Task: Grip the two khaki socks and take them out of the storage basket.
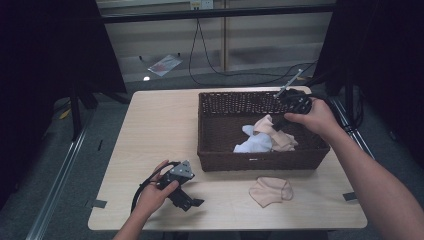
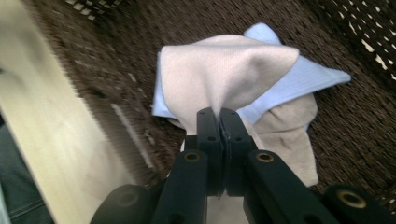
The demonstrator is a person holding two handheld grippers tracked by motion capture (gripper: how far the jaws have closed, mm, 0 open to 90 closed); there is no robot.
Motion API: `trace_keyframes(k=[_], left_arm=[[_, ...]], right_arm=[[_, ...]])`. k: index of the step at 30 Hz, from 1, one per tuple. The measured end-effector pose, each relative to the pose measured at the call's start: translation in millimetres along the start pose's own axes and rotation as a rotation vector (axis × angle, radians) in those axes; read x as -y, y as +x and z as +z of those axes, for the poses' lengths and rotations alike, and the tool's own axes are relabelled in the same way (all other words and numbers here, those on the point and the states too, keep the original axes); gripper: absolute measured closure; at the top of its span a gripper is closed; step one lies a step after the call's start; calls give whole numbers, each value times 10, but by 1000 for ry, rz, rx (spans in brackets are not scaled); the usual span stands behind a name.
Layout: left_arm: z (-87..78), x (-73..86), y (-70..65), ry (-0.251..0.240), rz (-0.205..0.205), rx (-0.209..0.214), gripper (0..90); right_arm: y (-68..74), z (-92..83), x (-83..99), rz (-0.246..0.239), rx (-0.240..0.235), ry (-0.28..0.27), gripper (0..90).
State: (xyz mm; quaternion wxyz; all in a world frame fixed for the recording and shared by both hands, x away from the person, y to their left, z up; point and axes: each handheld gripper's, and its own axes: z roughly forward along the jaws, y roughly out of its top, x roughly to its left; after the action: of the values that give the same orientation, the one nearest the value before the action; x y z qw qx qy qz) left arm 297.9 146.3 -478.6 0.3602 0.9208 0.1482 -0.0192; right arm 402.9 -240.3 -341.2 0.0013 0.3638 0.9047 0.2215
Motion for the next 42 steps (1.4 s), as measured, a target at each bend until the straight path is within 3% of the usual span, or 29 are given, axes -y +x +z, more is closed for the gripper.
trace_keyframes(k=[10,24,36,42], left_arm=[[-5,-6,2,9,7,3,24],[5,-7,-1,11,7,2,24],[3,-8,-4,12,8,1,24],[7,-9,-7,11,1,-1,24]], right_arm=[[75,-293,-37,-35,6,-11,896],[267,-702,-59,-118,-27,-61,895],[460,-818,57,-193,-52,-70,895],[647,-780,208,-241,-92,-63,895]])
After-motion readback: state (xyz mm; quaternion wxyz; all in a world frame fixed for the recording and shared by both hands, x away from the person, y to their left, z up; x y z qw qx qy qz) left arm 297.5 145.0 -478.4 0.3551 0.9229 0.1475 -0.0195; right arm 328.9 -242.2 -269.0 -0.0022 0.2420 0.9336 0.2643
